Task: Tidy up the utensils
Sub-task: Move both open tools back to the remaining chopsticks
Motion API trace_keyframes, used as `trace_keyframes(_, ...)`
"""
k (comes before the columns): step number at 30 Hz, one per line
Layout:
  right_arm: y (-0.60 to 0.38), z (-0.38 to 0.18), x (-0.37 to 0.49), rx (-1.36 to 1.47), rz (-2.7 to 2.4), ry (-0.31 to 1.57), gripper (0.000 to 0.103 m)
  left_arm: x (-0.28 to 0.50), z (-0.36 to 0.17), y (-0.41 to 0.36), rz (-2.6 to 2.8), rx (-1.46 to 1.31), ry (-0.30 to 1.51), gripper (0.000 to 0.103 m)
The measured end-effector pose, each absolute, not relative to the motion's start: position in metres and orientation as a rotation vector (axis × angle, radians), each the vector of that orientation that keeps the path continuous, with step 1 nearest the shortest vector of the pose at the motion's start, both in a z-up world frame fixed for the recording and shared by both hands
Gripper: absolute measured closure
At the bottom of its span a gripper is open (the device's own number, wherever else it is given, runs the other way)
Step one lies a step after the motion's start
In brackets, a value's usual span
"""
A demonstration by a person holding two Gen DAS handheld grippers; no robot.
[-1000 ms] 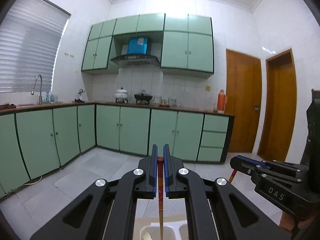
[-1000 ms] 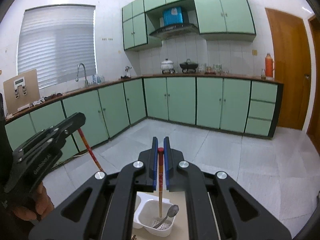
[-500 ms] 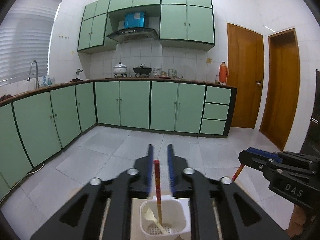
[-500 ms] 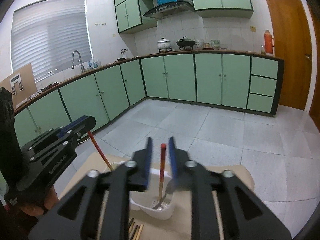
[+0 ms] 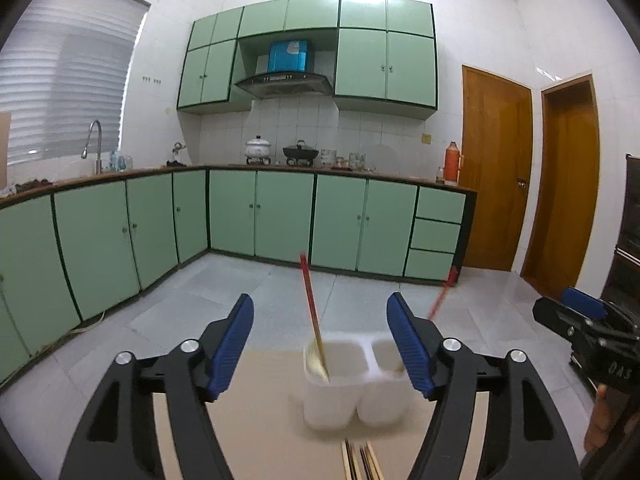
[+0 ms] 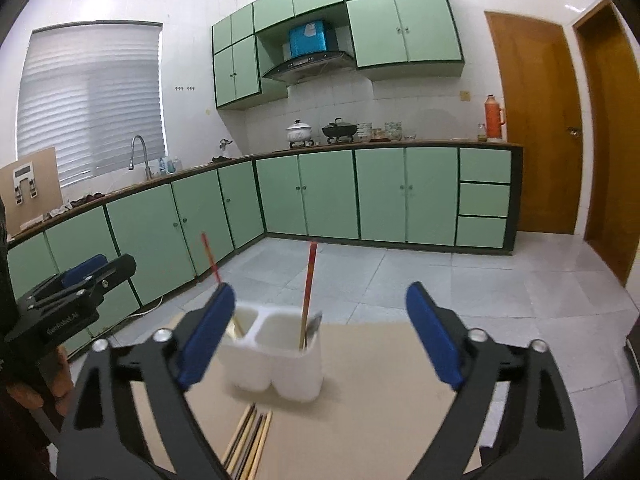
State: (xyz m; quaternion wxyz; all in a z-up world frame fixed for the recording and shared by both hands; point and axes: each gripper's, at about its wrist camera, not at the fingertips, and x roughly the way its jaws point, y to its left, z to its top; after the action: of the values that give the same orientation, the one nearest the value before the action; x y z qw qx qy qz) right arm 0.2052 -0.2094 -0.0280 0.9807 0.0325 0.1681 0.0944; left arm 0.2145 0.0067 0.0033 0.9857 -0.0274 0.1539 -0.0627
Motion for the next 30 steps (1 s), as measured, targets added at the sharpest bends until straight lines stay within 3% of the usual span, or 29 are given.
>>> trace_keyframes(6,-0.2,-0.068,0.152,0.057,0.194,0.391,0.01,0.159,-0.033,0.006,-0.129,-0.029,0.393,0.025)
trace_keyframes(19,-0.185,-0.165,0.073,0.078,0.141,0.56,0.01,0.096,-0.126,0.012,-0.11,-0.008,0.588,0.025)
trace_keyframes(25,-0.17,-0.19,0.055,0.064,0.11,0.552,0.01,0.08,-0.148,0.017,-0.091,-0.016,0.582,0.025)
trace_keyframes(30,-0.151,-0.197,0.049,0.015,0.142,0.539,0.026,0.071,-0.156,0.019,-0.091,-0.025,0.564,0.025)
